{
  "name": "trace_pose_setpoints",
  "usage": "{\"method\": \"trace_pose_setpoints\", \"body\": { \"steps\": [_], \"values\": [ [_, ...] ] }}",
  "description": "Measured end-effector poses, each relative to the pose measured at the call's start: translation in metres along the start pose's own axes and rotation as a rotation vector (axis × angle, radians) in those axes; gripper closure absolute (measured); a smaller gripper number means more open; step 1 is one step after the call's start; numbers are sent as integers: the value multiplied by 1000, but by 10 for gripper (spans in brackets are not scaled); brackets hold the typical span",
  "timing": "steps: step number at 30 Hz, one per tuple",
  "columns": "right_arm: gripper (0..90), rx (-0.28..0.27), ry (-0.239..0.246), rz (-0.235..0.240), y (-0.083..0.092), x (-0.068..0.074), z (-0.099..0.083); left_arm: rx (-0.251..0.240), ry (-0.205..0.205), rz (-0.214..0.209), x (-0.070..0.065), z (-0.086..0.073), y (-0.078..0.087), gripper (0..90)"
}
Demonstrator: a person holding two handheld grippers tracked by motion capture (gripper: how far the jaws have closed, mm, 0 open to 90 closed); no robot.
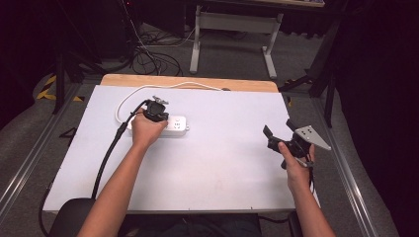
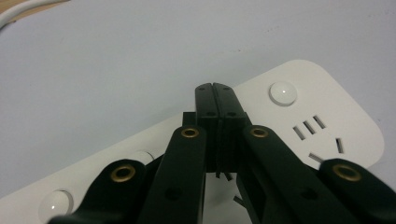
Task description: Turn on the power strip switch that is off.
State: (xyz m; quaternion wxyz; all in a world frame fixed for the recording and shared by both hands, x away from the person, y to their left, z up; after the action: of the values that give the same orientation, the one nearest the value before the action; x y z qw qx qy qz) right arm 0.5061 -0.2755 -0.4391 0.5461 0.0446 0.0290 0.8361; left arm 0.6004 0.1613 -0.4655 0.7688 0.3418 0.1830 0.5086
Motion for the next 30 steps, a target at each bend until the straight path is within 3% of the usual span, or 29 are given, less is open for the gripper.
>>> {"method": "trace_pose_setpoints", "body": {
  "steps": [30],
  "values": [
    [60,-3,-8,-3,5,2,1,9,28,-17,2,2,0,900]
  ]
}}
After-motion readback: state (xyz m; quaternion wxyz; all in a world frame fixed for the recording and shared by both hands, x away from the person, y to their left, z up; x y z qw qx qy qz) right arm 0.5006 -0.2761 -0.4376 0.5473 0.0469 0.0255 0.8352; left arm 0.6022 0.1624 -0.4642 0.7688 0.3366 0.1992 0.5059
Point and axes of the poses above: each handheld gripper's, and its own axes: y roughly backward along the jaws, z roughly out of its top, x roughly to its left, the point moved 1 cm from there along -y, roughly forward along the jaws
